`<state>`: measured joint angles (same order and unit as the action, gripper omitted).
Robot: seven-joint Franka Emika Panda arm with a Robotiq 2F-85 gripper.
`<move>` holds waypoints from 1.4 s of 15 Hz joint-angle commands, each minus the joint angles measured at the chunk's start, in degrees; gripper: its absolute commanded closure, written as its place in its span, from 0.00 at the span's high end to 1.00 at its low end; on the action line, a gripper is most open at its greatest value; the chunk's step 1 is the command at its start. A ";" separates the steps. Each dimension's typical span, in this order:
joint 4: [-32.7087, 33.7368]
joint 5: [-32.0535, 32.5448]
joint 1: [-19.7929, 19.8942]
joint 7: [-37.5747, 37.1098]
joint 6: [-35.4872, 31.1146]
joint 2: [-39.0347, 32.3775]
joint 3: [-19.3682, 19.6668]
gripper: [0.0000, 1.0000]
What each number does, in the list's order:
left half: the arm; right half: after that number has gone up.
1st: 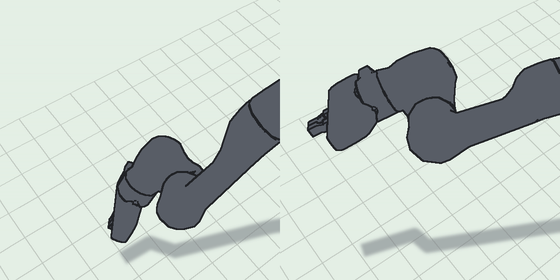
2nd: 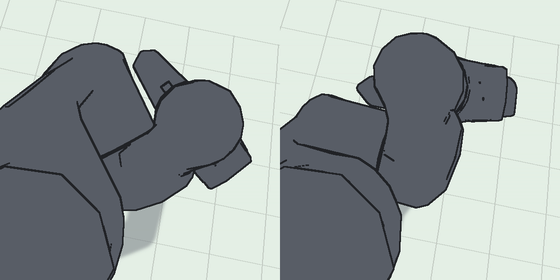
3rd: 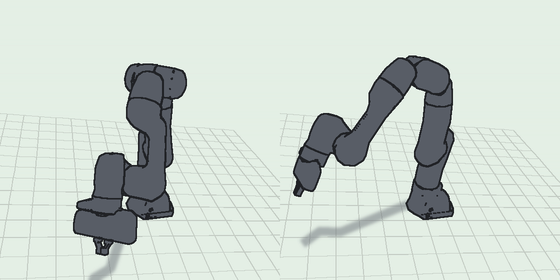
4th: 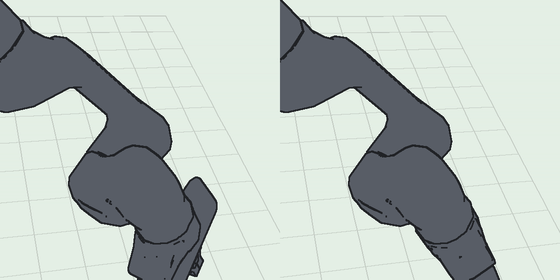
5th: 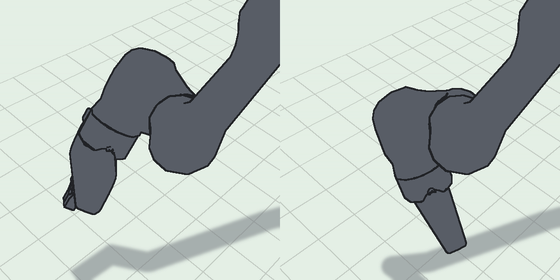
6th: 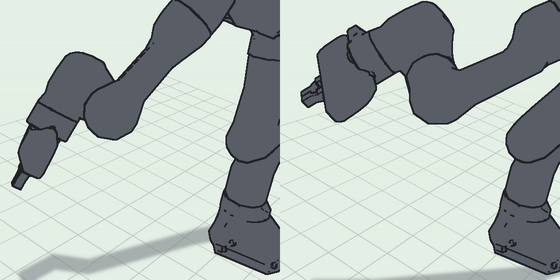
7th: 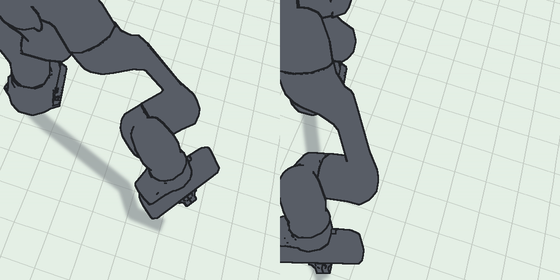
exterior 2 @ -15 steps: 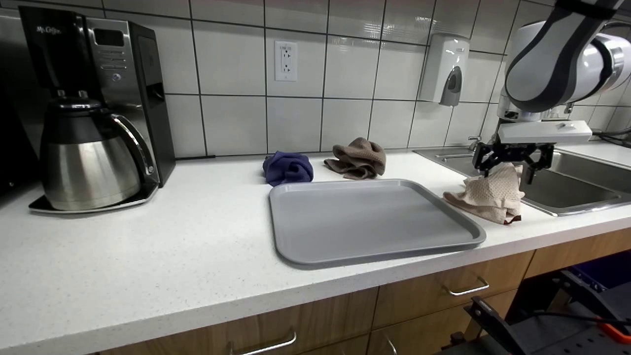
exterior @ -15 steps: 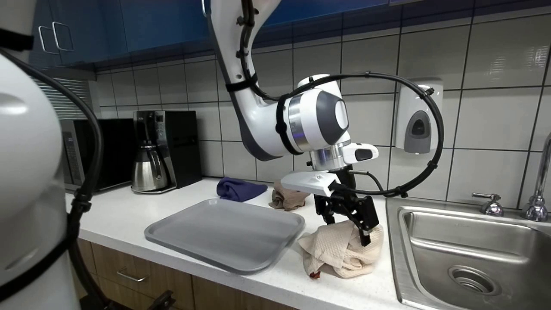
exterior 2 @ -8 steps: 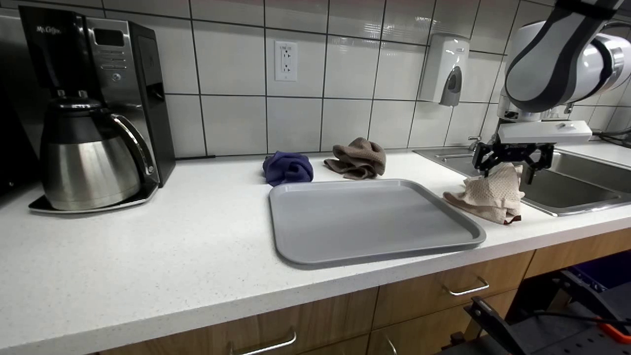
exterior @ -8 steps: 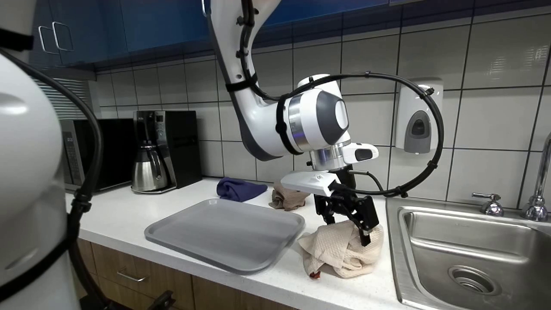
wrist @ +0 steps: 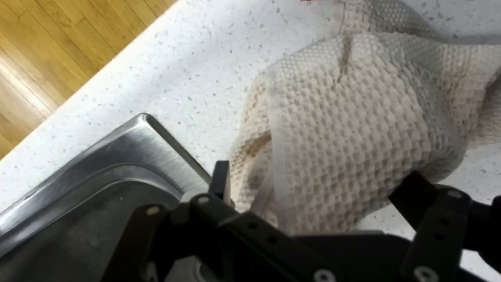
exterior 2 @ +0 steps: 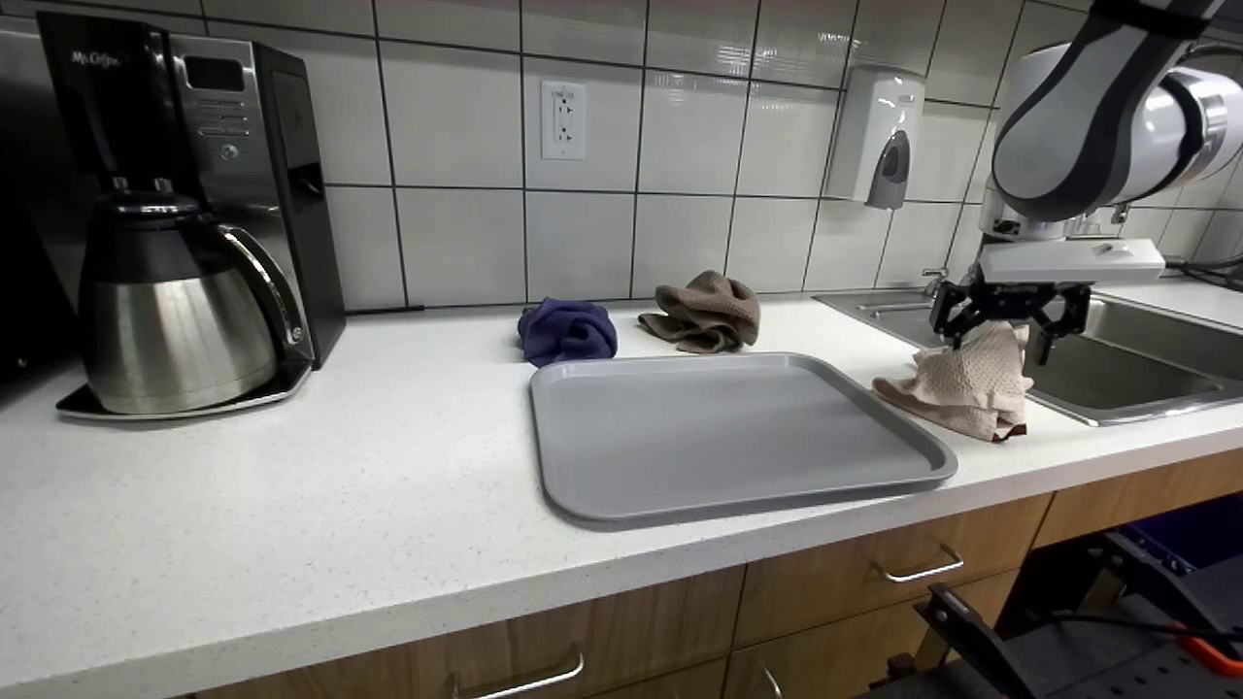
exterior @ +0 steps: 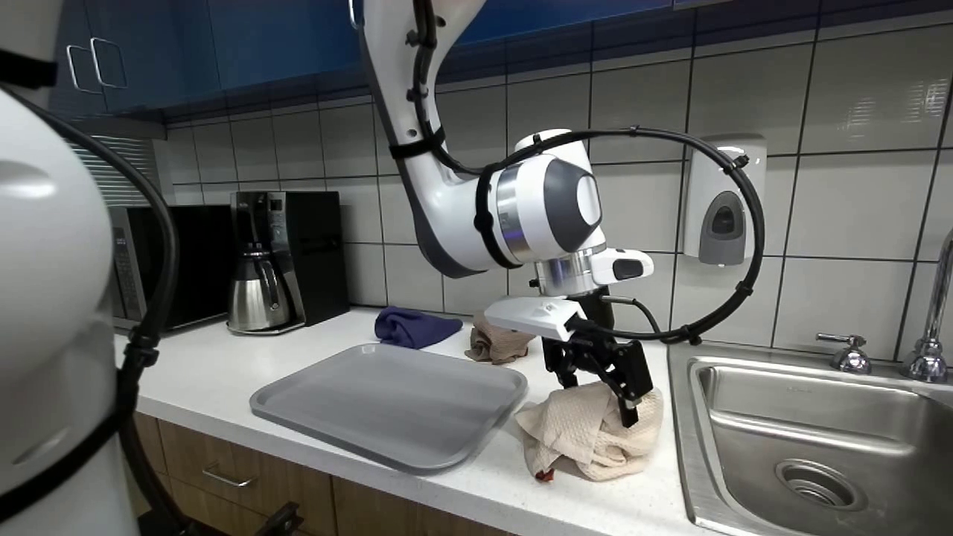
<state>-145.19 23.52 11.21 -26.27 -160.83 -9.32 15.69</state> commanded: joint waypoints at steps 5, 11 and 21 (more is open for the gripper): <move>-0.91 -4.70 -2.27 1.68 -3.14 -1.08 1.23 1.00; -0.71 -5.13 -3.27 1.56 -1.69 -2.95 3.16 1.00; -0.35 -7.00 -4.59 2.58 -1.23 -4.94 4.32 0.39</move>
<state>-145.91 17.73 7.92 -25.58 -162.50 -14.14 18.56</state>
